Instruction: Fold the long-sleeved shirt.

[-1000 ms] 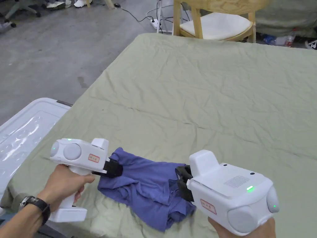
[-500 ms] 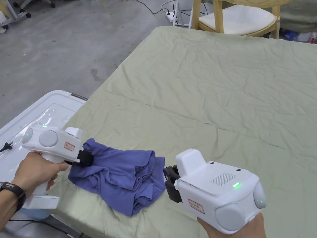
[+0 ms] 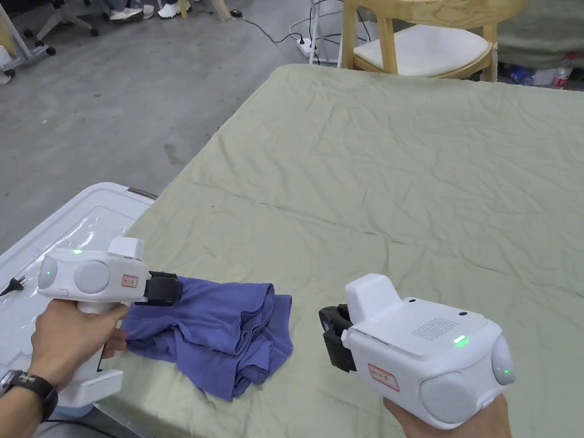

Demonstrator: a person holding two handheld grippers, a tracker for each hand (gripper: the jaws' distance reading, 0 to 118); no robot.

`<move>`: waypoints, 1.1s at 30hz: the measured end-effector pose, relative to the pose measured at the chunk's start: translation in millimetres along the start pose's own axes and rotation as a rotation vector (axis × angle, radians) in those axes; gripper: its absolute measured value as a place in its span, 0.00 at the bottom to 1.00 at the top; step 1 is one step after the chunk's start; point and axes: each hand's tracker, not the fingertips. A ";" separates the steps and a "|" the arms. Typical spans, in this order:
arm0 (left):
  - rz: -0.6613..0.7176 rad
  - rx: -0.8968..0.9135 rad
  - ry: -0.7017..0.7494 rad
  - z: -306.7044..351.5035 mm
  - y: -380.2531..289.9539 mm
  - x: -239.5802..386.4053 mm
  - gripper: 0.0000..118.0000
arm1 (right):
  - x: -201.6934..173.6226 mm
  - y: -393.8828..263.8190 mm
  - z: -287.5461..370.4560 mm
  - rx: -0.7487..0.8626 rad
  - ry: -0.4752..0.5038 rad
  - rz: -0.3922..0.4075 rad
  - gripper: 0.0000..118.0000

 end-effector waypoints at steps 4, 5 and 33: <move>-0.062 0.136 0.036 50.0 -8.6 51.9 0.73 | 12.6 -4.1 42.0 0.070 -0.055 -0.021 0.01; -0.097 0.167 0.041 60.8 -10.4 67.2 0.72 | 15.6 -5.7 53.1 0.089 -0.073 -0.026 0.01; -0.268 0.733 -0.352 262.0 29.2 427.7 0.00 | 151.7 -40.7 383.2 0.470 -0.862 -0.171 0.01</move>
